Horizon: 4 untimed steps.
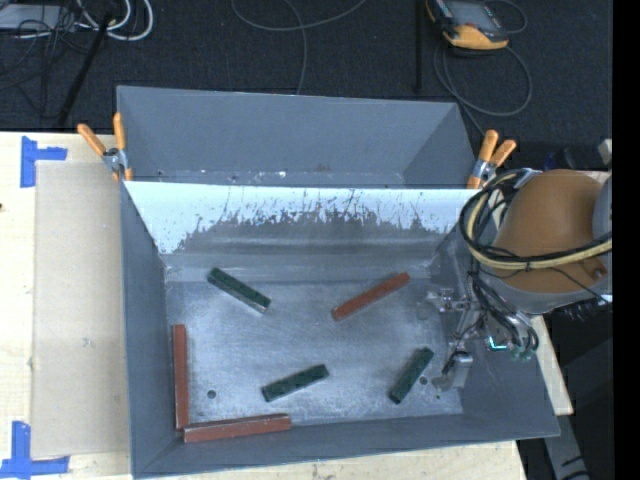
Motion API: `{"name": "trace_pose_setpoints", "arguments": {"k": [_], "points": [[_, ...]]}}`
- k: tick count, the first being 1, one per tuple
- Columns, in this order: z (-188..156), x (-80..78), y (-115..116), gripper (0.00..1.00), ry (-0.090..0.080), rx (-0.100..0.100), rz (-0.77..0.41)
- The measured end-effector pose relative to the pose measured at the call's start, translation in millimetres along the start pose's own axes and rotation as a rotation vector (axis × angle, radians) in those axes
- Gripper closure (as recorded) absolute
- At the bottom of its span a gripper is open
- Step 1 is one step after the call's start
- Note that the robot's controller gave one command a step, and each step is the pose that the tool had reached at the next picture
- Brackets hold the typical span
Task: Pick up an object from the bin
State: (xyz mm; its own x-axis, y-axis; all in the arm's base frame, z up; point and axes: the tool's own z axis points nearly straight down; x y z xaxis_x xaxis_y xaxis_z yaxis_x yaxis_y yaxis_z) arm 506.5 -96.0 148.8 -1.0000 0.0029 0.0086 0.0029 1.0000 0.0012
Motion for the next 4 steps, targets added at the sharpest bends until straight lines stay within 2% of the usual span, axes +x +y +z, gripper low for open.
{"name": "trace_pose_setpoints", "arguments": {"k": [1, 2, 3, 4], "points": [[84, 14.7, 3, 0.0, 0.0, 0.0, 0.01], [80, 12.4, 2, 1.0, -0.007, 0.001, 0.006], [-48, -9.2, 22, 1.0, -0.017, 0.003, -0.138], [-183, 3.2, 18, 1.0, -0.016, 0.005, -0.432]]}}
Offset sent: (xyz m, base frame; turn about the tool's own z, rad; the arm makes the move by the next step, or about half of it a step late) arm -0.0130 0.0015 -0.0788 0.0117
